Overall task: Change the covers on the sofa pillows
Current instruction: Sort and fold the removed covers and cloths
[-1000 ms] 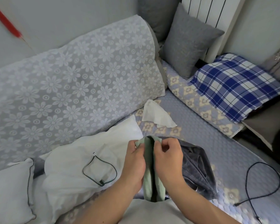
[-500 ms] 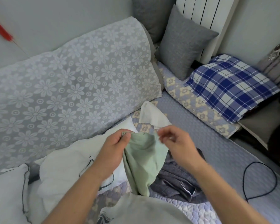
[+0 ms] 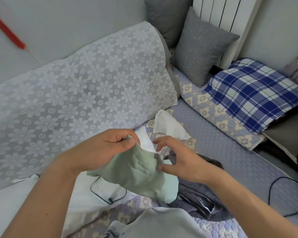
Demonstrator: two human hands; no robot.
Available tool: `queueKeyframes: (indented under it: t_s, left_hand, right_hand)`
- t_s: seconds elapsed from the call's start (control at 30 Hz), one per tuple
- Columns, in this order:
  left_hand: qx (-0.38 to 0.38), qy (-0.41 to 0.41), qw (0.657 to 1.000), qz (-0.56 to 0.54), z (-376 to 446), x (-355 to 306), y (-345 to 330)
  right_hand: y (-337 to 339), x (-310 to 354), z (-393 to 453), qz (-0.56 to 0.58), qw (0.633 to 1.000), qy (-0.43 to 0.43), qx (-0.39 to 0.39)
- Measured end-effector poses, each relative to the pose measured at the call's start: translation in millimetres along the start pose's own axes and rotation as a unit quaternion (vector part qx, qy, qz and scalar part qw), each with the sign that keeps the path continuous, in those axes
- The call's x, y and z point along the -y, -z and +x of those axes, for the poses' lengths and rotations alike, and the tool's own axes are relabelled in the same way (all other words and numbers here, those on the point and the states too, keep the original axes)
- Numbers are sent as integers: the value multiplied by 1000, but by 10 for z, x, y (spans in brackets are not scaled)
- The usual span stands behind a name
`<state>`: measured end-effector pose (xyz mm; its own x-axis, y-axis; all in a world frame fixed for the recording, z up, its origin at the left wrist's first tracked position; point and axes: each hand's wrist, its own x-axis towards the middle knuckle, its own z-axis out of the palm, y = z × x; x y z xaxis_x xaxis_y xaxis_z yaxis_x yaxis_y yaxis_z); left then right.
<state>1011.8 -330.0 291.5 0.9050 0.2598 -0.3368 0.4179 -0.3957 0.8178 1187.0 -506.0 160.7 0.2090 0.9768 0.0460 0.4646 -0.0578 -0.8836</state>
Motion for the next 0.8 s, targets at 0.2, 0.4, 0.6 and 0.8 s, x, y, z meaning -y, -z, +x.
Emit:
queueKeyframes:
  t_s: [0.2,0.4,0.6,0.8]
  left_hand:
    - [-62,4,988,140,-49,-87,0]
    - [10,0,985,172,-173,-93,75]
    - [4,10,988,154,-276,-68,290]
    - [-78,-2,991,111,-320,28,361]
  right_hand:
    - [-256,33,-19,-1,999,28,44]
    - [-361,-175,-49,-53,993,44,91]
    - [-377,-166,-12,-155,980,124,26]
    - [-429,-276,-128,-195,962,142,-125]
